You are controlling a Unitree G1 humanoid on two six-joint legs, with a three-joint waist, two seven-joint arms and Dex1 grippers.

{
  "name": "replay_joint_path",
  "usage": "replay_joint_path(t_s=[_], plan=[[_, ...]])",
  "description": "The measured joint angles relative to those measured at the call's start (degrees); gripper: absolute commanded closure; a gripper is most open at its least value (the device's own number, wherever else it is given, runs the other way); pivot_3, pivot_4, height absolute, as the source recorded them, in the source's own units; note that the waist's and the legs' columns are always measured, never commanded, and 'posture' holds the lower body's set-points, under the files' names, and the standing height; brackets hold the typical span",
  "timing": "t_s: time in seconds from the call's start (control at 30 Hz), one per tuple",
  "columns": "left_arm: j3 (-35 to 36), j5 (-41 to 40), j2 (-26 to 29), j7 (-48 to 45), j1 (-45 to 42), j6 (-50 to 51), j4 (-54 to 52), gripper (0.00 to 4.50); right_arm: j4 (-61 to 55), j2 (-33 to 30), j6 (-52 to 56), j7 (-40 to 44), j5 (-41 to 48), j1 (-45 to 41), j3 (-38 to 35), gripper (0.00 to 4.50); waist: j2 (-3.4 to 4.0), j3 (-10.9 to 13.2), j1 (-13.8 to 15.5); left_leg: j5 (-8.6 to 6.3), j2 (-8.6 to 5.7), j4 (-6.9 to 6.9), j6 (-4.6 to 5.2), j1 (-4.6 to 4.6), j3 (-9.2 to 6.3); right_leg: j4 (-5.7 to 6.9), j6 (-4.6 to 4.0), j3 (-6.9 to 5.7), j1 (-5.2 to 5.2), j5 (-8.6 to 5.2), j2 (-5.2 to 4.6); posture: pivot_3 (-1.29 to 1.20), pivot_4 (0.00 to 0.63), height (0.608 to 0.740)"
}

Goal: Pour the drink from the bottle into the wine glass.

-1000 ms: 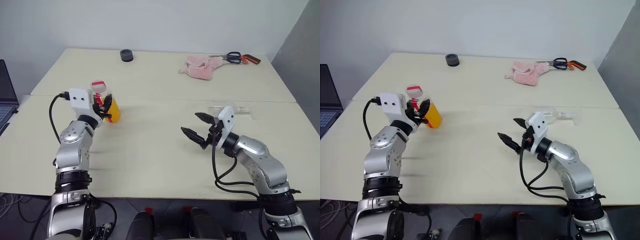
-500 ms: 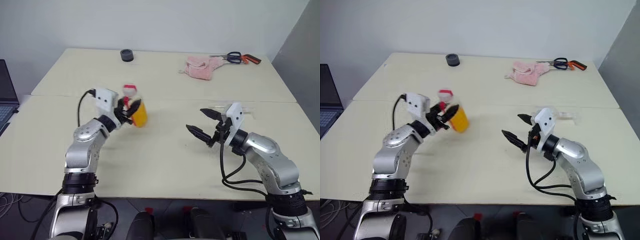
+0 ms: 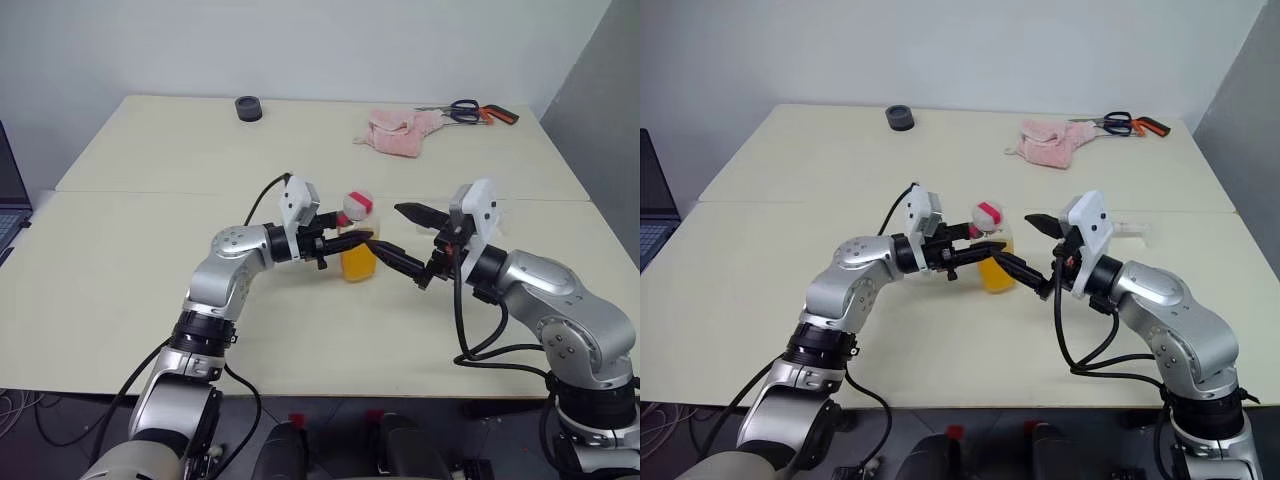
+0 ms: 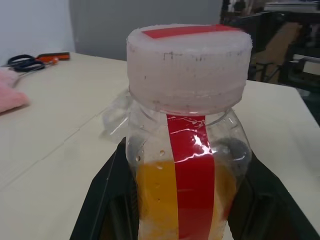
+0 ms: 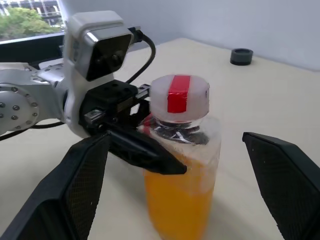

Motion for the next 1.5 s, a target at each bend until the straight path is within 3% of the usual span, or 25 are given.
replay_joint_path(t_s=[0.3,0.73,1.0,1.23,1.5], plan=[[-2.3,1.7,-0.8,-5.7,-1.2,-2.6,3.3,2.76,0.1,2.9,1.6,-4.8,-0.6,-3.2,1.4,0.0,0.0,0.0,0.0,0.0,0.0,0.0,0.0,-0.04,0.04,-0.02,0.0,-0.02,-0.02,0.0,-0.01,0.0,0.15,0.74],[-2.3,3.0,-1.0,-6.8,-1.4,-4.4,3.7,2.76,0.7,3.1,1.6,-4.6,-2.4,-4.2,4.5,0.0,0.0,0.0,0.1,0.0,0.0,0.01,0.01,-0.06,0.04,-0.01,0.0,-0.02,-0.02,0.0,-0.02,0.0,0.15,0.74],[-2.3,3.8,-0.9,-7.0,-1.4,-4.7,3.7,2.76,0.7,3.4,0.9,-3.6,-2.3,-4.1,4.7,2.67,0.0,0.0,0.1,0.0,0.0,0.01,0.01,-0.06,0.04,-0.01,0.0,-0.02,-0.02,0.0,-0.02,0.0,0.15,0.74],[-2.3,3.8,-0.7,-7.3,-1.4,-4.8,3.7,2.76,2.6,2.5,-2.5,0.0,-3.6,-4.0,5.4,2.66,0.0,0.0,0.1,0.0,-0.01,0.03,0.01,-0.05,0.05,0.0,0.0,-0.02,-0.02,0.0,-0.02,0.0,0.15,0.74],[-2.2,4.1,0.1,-8.9,-1.6,-5.6,3.7,2.76,21.8,-2.2,-20.8,25.4,-6.3,-10.8,7.9,2.66,0.01,0.0,0.0,0.0,0.0,0.08,0.02,-0.01,0.12,0.04,-0.01,-0.01,-0.02,0.01,-0.01,0.0,0.15,0.74]])
